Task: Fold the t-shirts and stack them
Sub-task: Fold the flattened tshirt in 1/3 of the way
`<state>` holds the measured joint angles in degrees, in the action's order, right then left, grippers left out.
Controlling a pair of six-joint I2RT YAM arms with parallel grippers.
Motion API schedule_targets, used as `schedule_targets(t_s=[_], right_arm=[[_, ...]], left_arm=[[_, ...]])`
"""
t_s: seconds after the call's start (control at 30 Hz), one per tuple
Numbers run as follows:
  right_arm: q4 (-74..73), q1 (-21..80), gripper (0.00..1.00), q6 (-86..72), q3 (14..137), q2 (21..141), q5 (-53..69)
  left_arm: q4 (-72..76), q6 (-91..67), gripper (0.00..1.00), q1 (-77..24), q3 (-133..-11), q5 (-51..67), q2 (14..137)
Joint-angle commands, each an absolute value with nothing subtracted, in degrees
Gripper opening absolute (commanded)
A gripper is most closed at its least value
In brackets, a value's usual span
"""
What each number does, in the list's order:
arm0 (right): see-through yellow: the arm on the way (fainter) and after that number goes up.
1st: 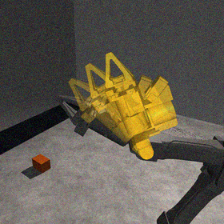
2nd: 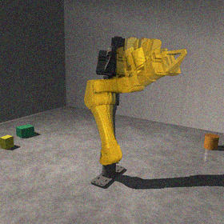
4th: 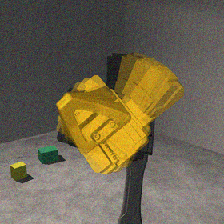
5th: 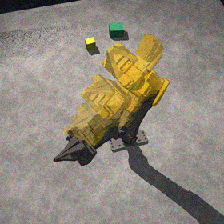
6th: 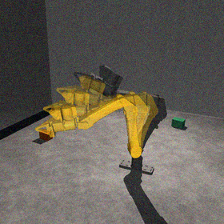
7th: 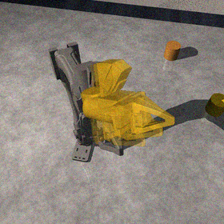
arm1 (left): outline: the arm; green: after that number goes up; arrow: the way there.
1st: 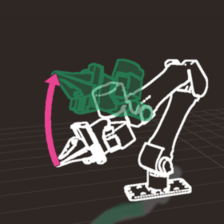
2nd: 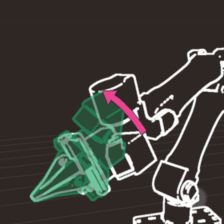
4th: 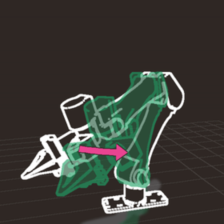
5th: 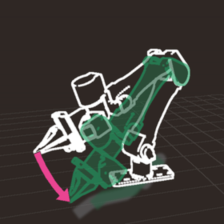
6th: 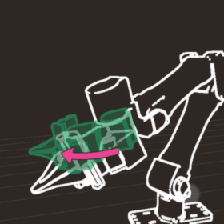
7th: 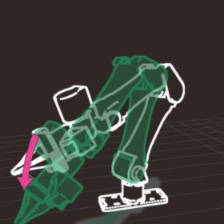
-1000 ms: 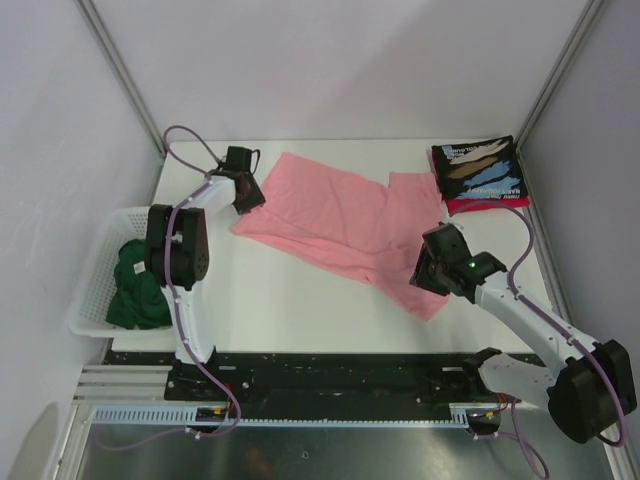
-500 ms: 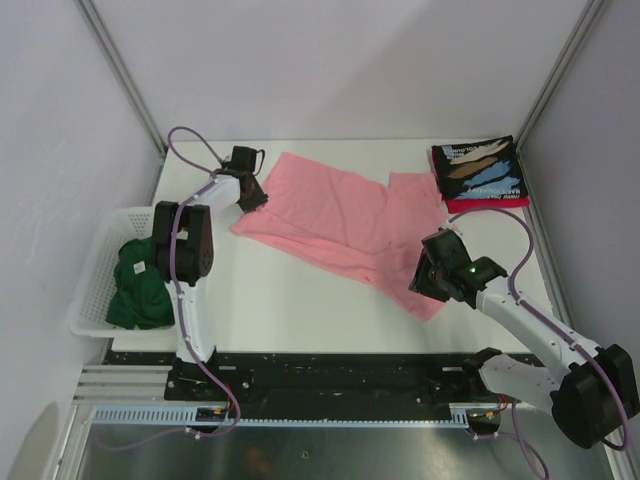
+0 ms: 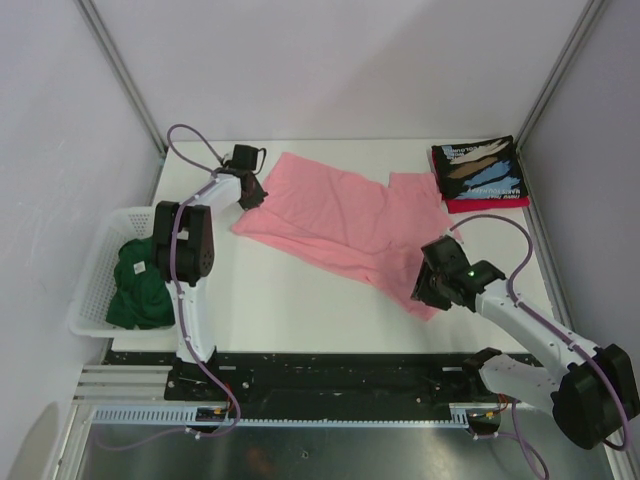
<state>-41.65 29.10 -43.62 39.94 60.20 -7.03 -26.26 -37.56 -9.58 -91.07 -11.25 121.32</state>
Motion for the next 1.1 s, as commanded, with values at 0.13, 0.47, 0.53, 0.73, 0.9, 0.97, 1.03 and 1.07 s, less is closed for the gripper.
schedule_targets(t_s=[0.13,0.47,0.53,0.73,0.9,0.97,1.03,1.07], right_arm=[[-44.2,28.9,0.46,-48.7,36.4,59.0,-7.9],[-43.7,27.5,0.46,-49.7,34.5,57.2,-11.0],[-42.2,26.9,0.45,-49.3,33.9,57.6,-10.5],[-38.8,26.5,0.4,-48.9,33.4,59.6,-9.1],[-37.2,25.9,0.34,-48.4,33.5,60.4,-8.4],[-36.6,25.5,0.27,-48.1,33.5,60.8,-8.0],[-36.3,25.3,0.15,-47.9,33.5,61.3,-7.9],[-36.4,25.2,0.09,-47.7,33.5,61.4,-8.0]], left_arm=[[-25.9,-37.3,0.0,-9.9,-93.8,-13.2,121.0],[-25.9,-37.1,0.0,-9.8,-94.1,-13.5,121.1],[-25.9,-37.1,0.0,-9.8,-94.2,-13.6,121.2],[-25.9,-37.1,0.0,-9.8,-94.4,-13.8,121.2],[-25.9,-36.9,0.0,-9.7,-94.7,-13.9,121.3],[-25.9,-36.8,0.0,-9.6,-94.8,-13.9,121.4],[-25.8,-36.8,0.0,-9.5,-94.8,-14.0,121.4],[-25.8,-36.7,0.0,-9.4,-94.9,-14.1,121.5]])
